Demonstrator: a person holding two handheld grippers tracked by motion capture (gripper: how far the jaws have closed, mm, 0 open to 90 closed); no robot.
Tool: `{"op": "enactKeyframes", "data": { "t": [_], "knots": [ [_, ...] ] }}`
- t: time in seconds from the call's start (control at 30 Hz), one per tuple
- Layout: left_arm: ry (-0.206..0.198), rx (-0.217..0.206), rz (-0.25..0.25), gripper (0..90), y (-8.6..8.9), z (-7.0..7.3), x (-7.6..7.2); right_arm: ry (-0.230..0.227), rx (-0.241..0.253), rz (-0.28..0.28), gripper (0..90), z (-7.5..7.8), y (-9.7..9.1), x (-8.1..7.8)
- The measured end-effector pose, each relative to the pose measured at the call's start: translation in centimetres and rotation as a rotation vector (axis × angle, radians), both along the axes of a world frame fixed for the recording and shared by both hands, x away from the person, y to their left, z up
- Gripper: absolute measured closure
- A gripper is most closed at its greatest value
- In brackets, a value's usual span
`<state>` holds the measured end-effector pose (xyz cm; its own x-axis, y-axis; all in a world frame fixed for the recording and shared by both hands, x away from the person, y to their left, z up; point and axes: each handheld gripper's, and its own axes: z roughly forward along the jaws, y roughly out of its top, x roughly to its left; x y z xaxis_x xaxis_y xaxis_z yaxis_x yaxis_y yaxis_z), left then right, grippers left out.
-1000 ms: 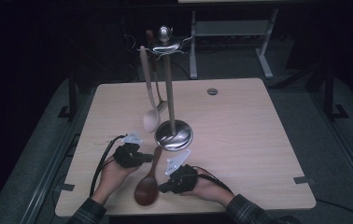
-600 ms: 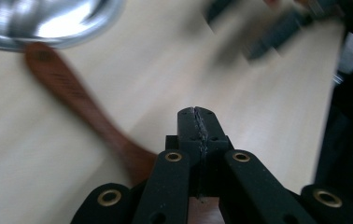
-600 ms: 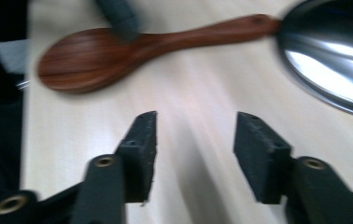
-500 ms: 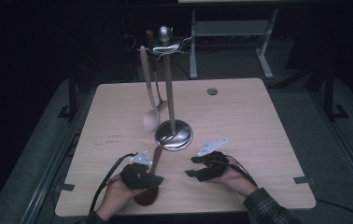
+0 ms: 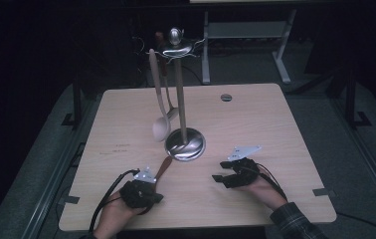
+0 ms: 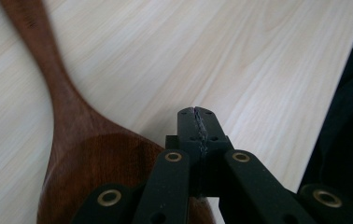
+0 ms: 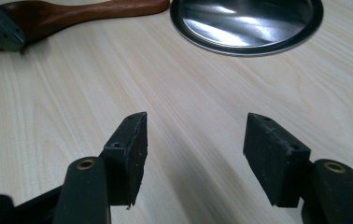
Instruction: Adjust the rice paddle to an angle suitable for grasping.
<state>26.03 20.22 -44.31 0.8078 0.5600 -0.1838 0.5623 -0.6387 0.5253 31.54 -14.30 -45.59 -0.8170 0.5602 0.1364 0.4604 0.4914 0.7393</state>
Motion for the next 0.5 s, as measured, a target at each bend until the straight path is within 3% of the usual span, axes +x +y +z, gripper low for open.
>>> {"op": "enactKeyframes", "data": {
  "t": [0.13, 0.33, 0.47, 0.5],
  "knots": [
    [-0.042, 0.070, 0.041, 89.8, 1.1, 0.1, 0.0, 0.008, 0.003, -0.010, 39.8, 0.0, -0.5, 0.0],
    [-0.047, 0.070, 0.087, 89.9, 2.5, 0.2, 0.5, 0.020, -0.007, -0.041, 37.4, -0.1, -1.9, 0.0],
    [-0.021, 0.072, 0.060, 89.7, 2.7, 1.1, 1.3, 0.035, 0.002, -0.076, 36.2, -0.1, -3.1, -0.1],
    [-0.031, 0.077, 0.056, 87.4, 2.7, 1.3, 1.7, 0.038, 0.005, -0.086, 35.9, 0.0, -3.4, -0.1]
  ]
}}
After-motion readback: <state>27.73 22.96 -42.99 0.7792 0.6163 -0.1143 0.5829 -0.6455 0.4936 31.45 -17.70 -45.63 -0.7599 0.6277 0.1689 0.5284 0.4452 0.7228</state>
